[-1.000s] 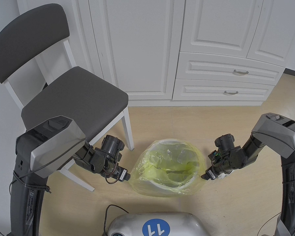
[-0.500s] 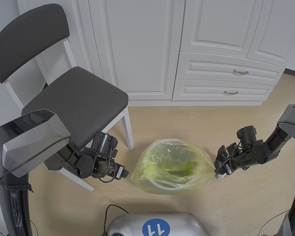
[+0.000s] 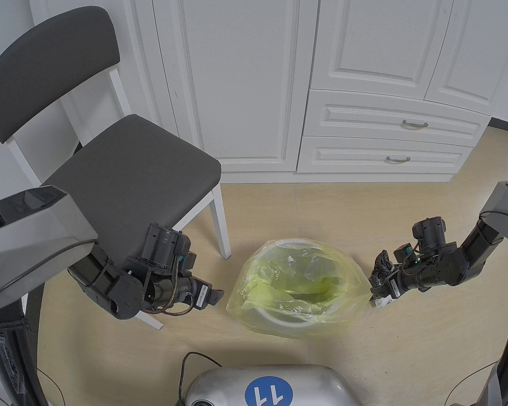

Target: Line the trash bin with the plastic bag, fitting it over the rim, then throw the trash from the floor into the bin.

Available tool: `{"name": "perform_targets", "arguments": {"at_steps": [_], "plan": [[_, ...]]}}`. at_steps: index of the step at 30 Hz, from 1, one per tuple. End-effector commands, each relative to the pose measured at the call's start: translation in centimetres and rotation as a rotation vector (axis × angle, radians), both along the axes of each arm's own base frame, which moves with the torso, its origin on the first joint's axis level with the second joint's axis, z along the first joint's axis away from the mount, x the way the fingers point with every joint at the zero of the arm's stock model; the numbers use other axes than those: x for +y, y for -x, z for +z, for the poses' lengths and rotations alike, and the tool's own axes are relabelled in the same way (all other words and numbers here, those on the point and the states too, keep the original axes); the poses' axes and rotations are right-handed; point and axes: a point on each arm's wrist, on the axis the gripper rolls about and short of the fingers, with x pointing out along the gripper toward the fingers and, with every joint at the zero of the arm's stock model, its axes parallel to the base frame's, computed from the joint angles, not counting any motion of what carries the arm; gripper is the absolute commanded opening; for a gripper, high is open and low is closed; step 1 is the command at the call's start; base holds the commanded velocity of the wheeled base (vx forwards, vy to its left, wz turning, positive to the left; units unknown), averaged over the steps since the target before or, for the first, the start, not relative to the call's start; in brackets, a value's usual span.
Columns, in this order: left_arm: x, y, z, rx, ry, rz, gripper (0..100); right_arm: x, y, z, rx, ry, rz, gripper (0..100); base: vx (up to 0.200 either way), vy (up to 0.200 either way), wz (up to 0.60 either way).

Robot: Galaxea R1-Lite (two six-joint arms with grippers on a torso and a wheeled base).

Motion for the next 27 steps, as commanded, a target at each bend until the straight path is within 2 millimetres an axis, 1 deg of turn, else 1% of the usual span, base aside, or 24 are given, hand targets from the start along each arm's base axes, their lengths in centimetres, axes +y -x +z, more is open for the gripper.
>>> {"name": "perform_targets", "arguments": {"at_steps": [1,7,11,13,18,24,27], "plan": [[-0.2,0.3,1.5,-0.039,0.029,-0.015,100,-0.1,-0.3,-0.3,0.003,-0.001,-0.006,100,0.0,0.0,0.0],[-1.0,0.4,2.4,-0.071,0.046,-0.035,100,-0.3,-0.3,-0.2,0.001,-0.004,-0.015,100,0.0,0.0,0.0],[-1.3,0.3,2.6,-0.097,0.062,-0.041,100,-0.4,-0.5,-0.2,-0.004,-0.005,-0.017,100,0.0,0.0,0.0],[-1.5,0.0,2.5,-0.123,0.082,-0.038,100,-0.5,-0.7,-0.5,0.002,-0.004,-0.02,100,0.0,0.0,0.0],[-2.4,-0.5,1.5,-0.134,0.114,-0.033,100,-0.4,-0.9,-1.1,0.013,-0.004,-0.021,100,0.0,0.0,0.0],[-2.7,-1.3,0.7,-0.156,0.138,-0.024,100,-0.3,-1.3,-1.0,-0.006,-0.029,-0.04,100,0.0,0.0,0.0],[-2.8,-1.6,0.7,-0.169,0.151,-0.016,100,-0.3,-1.4,-1.1,-0.029,-0.034,-0.042,100,0.0,0.0,0.0]]}}
